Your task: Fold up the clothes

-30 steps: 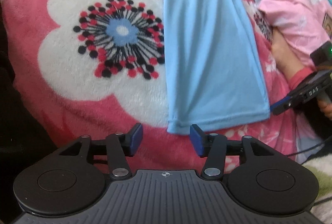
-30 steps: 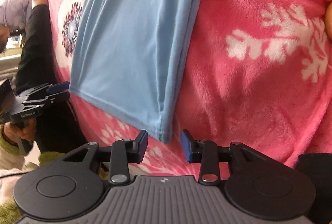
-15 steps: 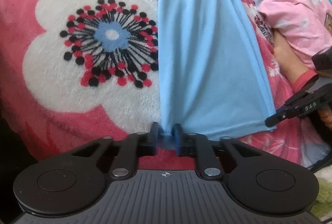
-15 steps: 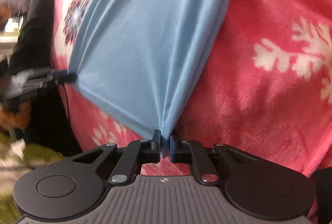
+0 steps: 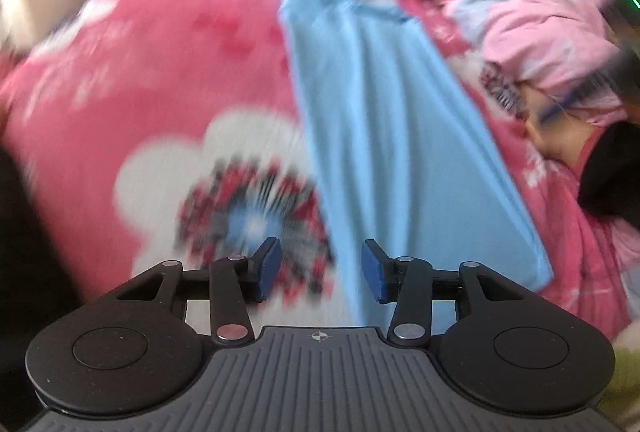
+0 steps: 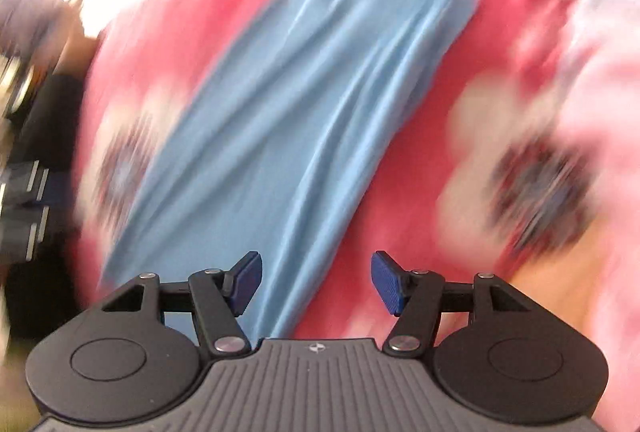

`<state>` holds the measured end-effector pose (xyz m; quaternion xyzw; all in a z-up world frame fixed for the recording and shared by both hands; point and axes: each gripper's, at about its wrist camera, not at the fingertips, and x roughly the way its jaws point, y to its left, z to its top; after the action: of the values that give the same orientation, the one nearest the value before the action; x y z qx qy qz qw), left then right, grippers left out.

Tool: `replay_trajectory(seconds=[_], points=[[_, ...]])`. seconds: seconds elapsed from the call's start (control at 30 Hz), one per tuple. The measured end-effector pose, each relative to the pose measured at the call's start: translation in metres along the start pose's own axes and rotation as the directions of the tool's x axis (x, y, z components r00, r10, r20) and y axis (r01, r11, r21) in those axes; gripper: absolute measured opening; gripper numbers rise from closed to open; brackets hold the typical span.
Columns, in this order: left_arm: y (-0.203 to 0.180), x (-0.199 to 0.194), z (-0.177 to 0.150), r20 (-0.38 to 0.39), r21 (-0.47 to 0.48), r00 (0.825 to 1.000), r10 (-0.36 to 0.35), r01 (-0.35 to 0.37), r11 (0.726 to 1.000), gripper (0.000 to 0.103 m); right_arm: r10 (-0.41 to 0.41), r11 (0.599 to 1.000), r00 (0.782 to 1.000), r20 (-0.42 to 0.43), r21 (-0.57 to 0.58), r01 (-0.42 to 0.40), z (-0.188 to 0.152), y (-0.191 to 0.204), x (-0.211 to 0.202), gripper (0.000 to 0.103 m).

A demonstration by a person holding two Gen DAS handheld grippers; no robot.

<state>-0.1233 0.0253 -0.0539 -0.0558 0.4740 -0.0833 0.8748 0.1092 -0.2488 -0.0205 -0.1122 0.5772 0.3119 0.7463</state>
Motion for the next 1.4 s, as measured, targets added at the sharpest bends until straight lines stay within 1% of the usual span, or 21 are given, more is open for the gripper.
replay_trajectory(seconds=[0.03,0.1,0.2,0.27,0.33,0.4,0.5,0.57,0.6,0.63,0.7,0.73,0.8,0.83,0.9,0.93,1.03,1.1,1.17,1.27,1.4], points=[[-0.007,0.011,0.011,0.014,0.025,1.000,-0.018,0.017,1.000,0.044,-0.036,0.999,0.997,0.064,0.014,0.035,0.017,-0.008,0.001,0.063],[-0.023,0.038,0.031,0.030,0.078,0.998,-0.056,0.054,0.996,0.044,-0.111,0.994,0.975,0.193,0.013,0.111,0.052,-0.021,0.009,0.062],[-0.050,0.084,0.054,0.021,0.168,0.994,-0.109,0.104,0.980,0.044,-0.180,0.973,0.936,0.303,-0.083,0.214,0.086,-0.020,0.034,0.061],[-0.062,0.103,0.062,0.013,0.228,0.990,-0.142,0.136,0.964,0.043,-0.187,0.950,0.923,0.337,-0.177,0.257,0.100,-0.011,0.056,0.057],[-0.074,0.123,0.069,0.004,0.287,0.984,-0.175,0.167,0.943,0.043,-0.187,0.919,0.913,0.363,-0.264,0.293,0.111,-0.001,0.078,0.056],[-0.080,0.134,0.070,0.007,0.319,0.981,-0.192,0.180,0.931,0.042,-0.191,0.885,0.900,0.392,-0.328,0.331,0.120,0.004,0.098,0.054],[-0.081,0.144,0.066,0.002,0.315,0.974,-0.225,0.213,0.925,0.040,-0.194,0.857,0.888,0.417,-0.369,0.360,0.131,0.010,0.123,0.053],[-0.081,0.148,0.063,0.014,0.321,0.972,-0.233,0.216,0.922,0.040,-0.197,0.834,0.882,0.428,-0.399,0.380,0.138,0.010,0.138,0.050],[-0.081,0.147,0.061,0.021,0.328,0.972,-0.235,0.216,0.920,0.040,-0.195,0.836,0.885,0.424,-0.400,0.376,0.141,0.009,0.143,0.048],[-0.080,0.145,0.059,0.027,0.334,0.971,-0.237,0.214,0.918,0.040,-0.192,0.838,0.887,0.419,-0.400,0.370,0.145,0.008,0.147,0.041],[-0.082,0.144,0.058,0.034,0.341,0.972,-0.233,0.208,0.917,0.040,-0.177,0.867,0.900,0.399,-0.369,0.334,0.152,0.003,0.150,0.020],[-0.083,0.143,0.058,0.035,0.339,0.973,-0.230,0.205,0.918,0.040,-0.169,0.886,0.900,0.402,-0.338,0.317,0.155,-0.002,0.147,0.007],[-0.084,0.142,0.058,0.037,0.335,0.974,-0.224,0.199,0.921,0.040,-0.137,0.944,0.895,0.423,-0.218,0.248,0.159,-0.020,0.130,0.006],[-0.085,0.142,0.057,0.038,0.332,0.975,-0.221,0.196,0.923,0.040,-0.129,0.964,0.895,0.428,-0.158,0.215,0.161,-0.031,0.124,0.006],[-0.087,0.141,0.057,0.040,0.328,0.976,-0.215,0.190,0.925,0.040,-0.127,0.989,0.891,0.435,-0.011,0.146,0.164,-0.058,0.110,0.006],[-0.088,0.140,0.057,0.041,0.326,0.976,-0.212,0.187,0.927,0.040,-0.127,0.992,0.891,0.436,0.056,0.114,0.164,-0.071,0.106,0.006],[-0.091,0.139,0.056,0.044,0.319,0.978,-0.202,0.178,0.931,0.040,-0.137,0.974,0.892,0.431,0.225,0.041,0.159,-0.107,0.101,0.006],[-0.093,0.138,0.056,0.046,0.314,0.979,-0.196,0.172,0.934,0.040,-0.140,0.955,0.900,0.412,0.297,0.013,0.157,-0.124,0.105,0.006],[-0.095,0.137,0.056,0.047,0.310,0.981,-0.190,0.166,0.936,0.040,-0.094,0.935,0.915,0.394,0.351,-0.055,0.155,-0.140,0.111,0.009],[-0.095,0.136,0.058,0.054,0.293,0.982,-0.183,0.159,0.943,0.040,-0.068,0.915,0.913,0.401,0.391,-0.104,0.153,-0.154,0.113,0.012],[-0.093,0.139,0.068,0.065,0.276,0.981,-0.185,0.161,0.948,0.040,-0.035,0.913,0.904,0.427,0.381,-0.144,0.157,-0.161,0.116,0.012]])
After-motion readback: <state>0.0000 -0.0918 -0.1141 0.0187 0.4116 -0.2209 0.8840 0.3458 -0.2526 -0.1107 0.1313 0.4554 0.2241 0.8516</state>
